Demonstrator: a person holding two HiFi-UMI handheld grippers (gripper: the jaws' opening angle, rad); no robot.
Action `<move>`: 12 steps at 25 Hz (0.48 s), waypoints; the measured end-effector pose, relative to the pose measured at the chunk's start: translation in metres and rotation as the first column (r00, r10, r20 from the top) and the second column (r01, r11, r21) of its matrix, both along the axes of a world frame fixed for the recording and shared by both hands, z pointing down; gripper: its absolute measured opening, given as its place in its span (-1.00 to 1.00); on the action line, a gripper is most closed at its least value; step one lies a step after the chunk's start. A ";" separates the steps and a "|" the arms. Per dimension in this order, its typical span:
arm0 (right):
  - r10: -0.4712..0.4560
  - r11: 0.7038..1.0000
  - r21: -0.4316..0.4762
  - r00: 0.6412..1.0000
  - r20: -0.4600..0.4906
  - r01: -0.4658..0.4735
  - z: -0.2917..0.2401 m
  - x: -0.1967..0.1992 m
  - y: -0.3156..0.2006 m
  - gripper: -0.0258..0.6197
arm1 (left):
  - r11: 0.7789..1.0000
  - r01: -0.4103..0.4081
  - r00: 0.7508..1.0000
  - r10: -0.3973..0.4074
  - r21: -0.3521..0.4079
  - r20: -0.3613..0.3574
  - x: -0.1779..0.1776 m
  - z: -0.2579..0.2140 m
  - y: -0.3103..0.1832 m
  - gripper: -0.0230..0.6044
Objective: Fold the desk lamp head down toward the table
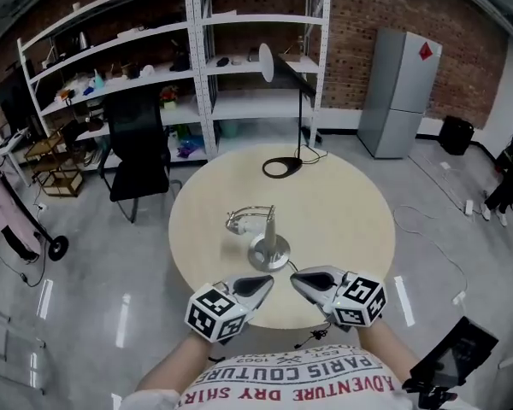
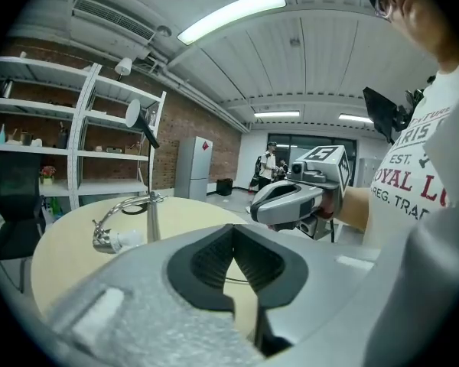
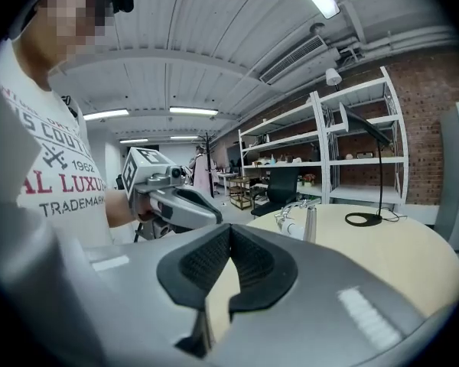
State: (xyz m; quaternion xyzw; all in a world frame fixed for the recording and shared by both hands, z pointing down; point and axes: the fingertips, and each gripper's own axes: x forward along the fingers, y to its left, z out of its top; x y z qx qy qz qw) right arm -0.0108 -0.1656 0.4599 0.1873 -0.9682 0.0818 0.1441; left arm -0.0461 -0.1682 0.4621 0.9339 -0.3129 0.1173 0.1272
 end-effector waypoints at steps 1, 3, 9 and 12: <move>0.002 1.000 -0.006 1.000 0.007 -0.002 -0.001 0.006 0.010 -0.90 | 1.000 0.002 1.000 -0.002 -0.010 -0.007 0.007 0.000 0.009 -0.93; -0.002 1.000 -0.008 1.000 0.007 0.002 -0.001 0.015 0.030 -0.90 | 1.000 0.006 1.000 -0.007 -0.023 -0.019 0.020 -0.001 0.028 -0.93; 0.021 0.999 0.026 0.998 0.057 -0.022 -0.007 0.037 0.076 -0.90 | 0.999 0.047 0.999 -0.047 -0.015 -0.007 0.040 -0.007 0.077 -0.93; 0.023 0.998 0.051 0.997 0.072 -0.026 -0.014 0.045 0.097 -0.90 | 0.998 0.057 0.998 -0.057 0.015 0.003 0.047 -0.013 0.100 -0.93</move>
